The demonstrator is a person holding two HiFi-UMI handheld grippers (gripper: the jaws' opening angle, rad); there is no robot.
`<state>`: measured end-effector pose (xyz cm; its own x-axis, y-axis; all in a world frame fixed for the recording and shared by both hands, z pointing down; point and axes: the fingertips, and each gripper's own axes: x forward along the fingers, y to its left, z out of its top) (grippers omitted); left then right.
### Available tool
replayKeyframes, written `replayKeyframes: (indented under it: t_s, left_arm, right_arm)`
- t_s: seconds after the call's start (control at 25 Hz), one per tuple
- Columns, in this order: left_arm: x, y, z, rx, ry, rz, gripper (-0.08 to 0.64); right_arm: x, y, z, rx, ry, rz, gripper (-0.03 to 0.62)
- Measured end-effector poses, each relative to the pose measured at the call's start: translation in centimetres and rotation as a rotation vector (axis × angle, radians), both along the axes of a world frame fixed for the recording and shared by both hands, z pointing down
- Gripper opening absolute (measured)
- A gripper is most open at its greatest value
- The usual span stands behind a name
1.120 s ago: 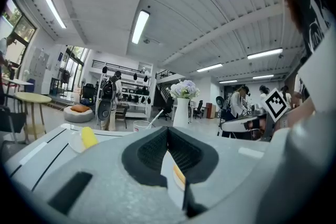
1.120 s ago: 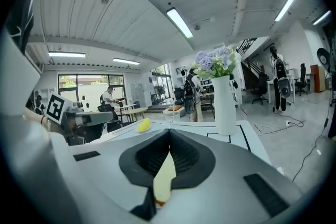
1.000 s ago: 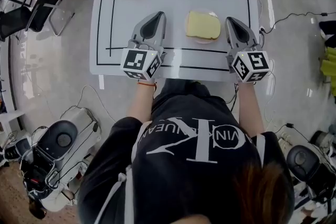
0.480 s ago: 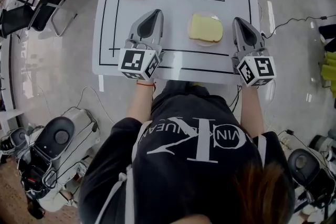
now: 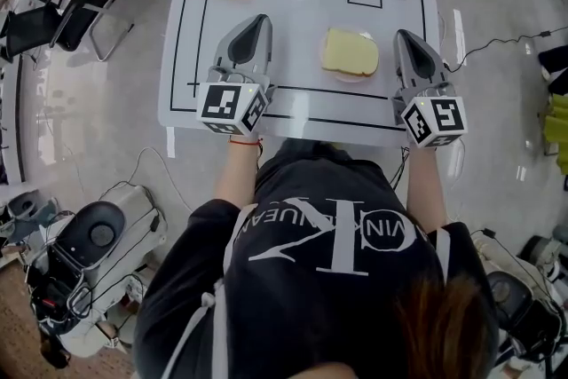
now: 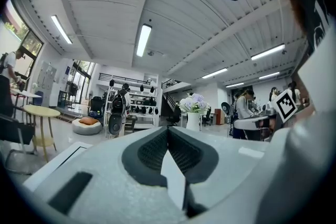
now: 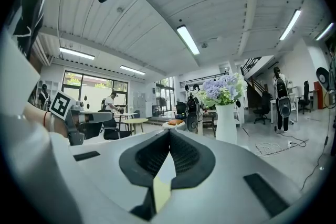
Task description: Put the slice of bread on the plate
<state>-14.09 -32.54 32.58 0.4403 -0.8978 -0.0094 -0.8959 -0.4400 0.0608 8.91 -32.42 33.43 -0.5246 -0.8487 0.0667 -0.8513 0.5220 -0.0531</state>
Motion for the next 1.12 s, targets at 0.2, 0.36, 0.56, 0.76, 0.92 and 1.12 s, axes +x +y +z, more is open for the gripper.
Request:
replayKeyframes:
  t_s: [0.2,0.36,0.56,0.76,0.92,1.12]
  left_arm:
    - [-0.11,-0.04,-0.41,0.009,0.000,-0.006,0.002]
    - [-0.20,-0.11,-0.64,0.013,-0.002,-0.010,0.001]
    - [-0.41,-0.11,-0.88,0.011,-0.004,-0.013,0.002]
    - [-0.65,-0.31,-0.67,0.005,-0.005,-0.017,0.002]
    - [-0.72,-0.20,-0.66,0.000,-0.006,-0.018,0.000]
    - [-0.79,-0.30,-0.61,-0.002,-0.007,-0.023,0.002]
  right_arm:
    - [-0.02,-0.07,-0.38,0.010,-0.002,-0.002,0.002]
    - [-0.03,-0.20,-0.60,0.015,-0.004,-0.003,0.002]
    - [-0.13,-0.28,-0.86,0.018,0.003,-0.003,0.001]
    - [-0.28,-0.54,-0.70,0.015,-0.001,-0.002,0.002]
    - [-0.34,-0.55,-0.71,0.011,-0.006,-0.004,0.002]
    - [-0.31,-0.73,-0.47,0.003,-0.011,-0.007,0.002]
